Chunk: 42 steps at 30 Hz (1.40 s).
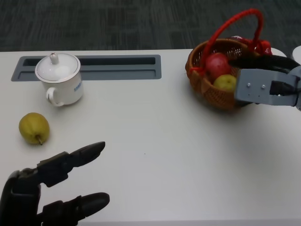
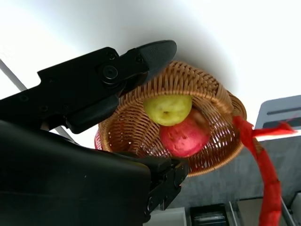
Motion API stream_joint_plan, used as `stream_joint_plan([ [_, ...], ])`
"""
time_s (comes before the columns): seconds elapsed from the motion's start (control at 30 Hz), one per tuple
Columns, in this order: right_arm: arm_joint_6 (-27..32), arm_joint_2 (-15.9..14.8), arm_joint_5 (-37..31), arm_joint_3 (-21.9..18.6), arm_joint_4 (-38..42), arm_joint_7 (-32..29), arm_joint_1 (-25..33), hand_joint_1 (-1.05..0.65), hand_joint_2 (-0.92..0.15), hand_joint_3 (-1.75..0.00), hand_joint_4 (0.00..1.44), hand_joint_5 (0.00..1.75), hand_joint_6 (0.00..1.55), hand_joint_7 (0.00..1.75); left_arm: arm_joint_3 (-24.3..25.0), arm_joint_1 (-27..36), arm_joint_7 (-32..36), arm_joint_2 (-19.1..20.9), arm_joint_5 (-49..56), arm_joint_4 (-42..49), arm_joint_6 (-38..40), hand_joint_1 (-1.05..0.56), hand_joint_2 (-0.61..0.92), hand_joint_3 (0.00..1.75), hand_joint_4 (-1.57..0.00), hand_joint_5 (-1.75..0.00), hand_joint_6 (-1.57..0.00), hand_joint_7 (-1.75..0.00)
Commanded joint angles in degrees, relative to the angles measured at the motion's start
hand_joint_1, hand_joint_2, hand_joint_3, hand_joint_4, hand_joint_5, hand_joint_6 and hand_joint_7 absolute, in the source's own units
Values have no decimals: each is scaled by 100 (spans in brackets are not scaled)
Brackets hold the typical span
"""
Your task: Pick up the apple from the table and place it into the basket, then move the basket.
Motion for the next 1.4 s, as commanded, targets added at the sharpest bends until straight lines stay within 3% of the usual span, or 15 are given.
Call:
stream_joint_plan([
  [0.03, -340, -159, 340, -282, -119, 83, -129, -74, -74, 0, 32, 3, 31, 3, 27, -102, -112, 148, -167, 109, -94, -48, 77, 0, -99, -1, -86, 0],
  [0.2, -1076, -318, 613, -486, -242, 101, 81, -77, -72, 0, 33, 1, 34, 2, 39, -226, -176, 211, -209, 139, -88, -48, 76, 0, -99, -1, -85, 0],
  [0.33, -2126, -327, 1005, -727, -430, 176, 562, -68, -71, 0, 36, 2, 36, 2, 116, -333, -254, 336, -340, 147, -65, -47, 77, 0, -99, -1, -85, 0],
  [0.57, -4072, 55, 1844, -1130, -840, 301, 1851, -57, -77, -2, 45, 3, 41, 1, 305, -594, -384, 544, -554, 410, -229, -47, 77, 0, -99, -1, -85, 0],
  [0.73, -4936, 466, 2438, -1206, -1070, 692, 2592, -56, -80, -1, 53, 3, 46, 2, 403, -665, -414, 591, -551, 541, -381, -47, 77, 0, -99, 0, -85, 0],
  [1.07, -5201, 1289, 3612, -923, -1668, 2136, 3639, -51, -81, 0, 61, 2, 54, 2, 456, -539, -454, 536, -695, 504, -480, -48, 76, 0, -102, -1, -87, -1],
  [1.23, -5093, 1616, 3863, -869, -1809, 2485, 3806, -50, -80, 0, 62, 1, 56, 1, 424, -391, -484, 499, -683, 428, -520, -49, 76, 0, -101, -1, -88, -1],
  [1.4, -4996, 1736, 4035, -901, -1868, 2768, 3827, -51, -80, 0, 62, 1, 56, 1, 354, -286, -508, 478, -642, 336, -502, -47, 76, 0, -101, 0, -88, -1],
])
